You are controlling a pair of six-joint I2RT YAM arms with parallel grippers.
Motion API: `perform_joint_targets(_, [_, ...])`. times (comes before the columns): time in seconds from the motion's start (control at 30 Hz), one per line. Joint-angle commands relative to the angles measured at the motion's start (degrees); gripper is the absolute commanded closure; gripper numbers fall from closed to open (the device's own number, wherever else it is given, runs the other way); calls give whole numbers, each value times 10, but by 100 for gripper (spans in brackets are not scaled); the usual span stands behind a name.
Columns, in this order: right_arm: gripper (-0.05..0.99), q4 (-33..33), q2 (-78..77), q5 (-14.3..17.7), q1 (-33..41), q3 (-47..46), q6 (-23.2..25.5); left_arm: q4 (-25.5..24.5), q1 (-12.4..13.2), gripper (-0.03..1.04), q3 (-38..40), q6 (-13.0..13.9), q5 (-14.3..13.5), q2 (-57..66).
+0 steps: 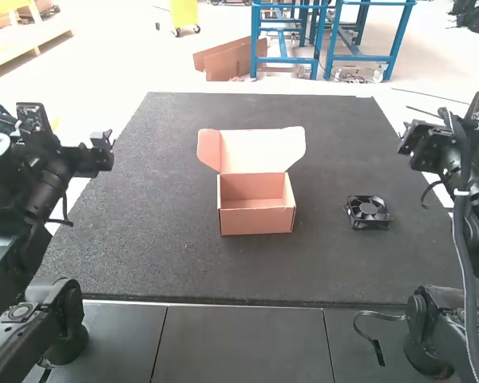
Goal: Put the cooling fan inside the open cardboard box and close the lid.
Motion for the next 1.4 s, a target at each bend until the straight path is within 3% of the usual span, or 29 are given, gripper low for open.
perform_joint_targets(0.0, [2,-28,35,26,1,56,18,-17,0,5,67,1,-16,57])
perform_joint_targets(0.13, [2,-73,67,36,1,97,31,-66,0,5,135,-5,-17,123])
perform_joint_targets(0.3, [2,-186,126,63,1,169,28,-145,2,5,226,-21,-23,192])
perform_joint_targets(0.43, [2,-252,173,50,5,233,2,-217,3,5,294,-35,-56,240])
perform_joint_targets(0.53, [3,-253,205,50,1,272,8,-267,1,5,332,-39,-50,267])
perform_joint_targets(0.7, [3,-285,286,52,-2,318,8,-270,-9,5,340,-38,-49,277])
perform_joint_targets(0.77, [3,-332,325,52,-5,340,0,-286,-14,5,339,-38,-49,289])
perform_joint_targets(1.07, [3,-393,456,48,-29,370,-93,-392,-30,5,365,-35,-49,347])
perform_joint_targets(1.23, [3,-417,516,41,-55,368,-142,-415,-32,5,376,-19,-49,355])
perform_joint_targets(1.37, [3,-447,559,24,-87,377,-147,-419,-32,5,374,-9,-49,364])
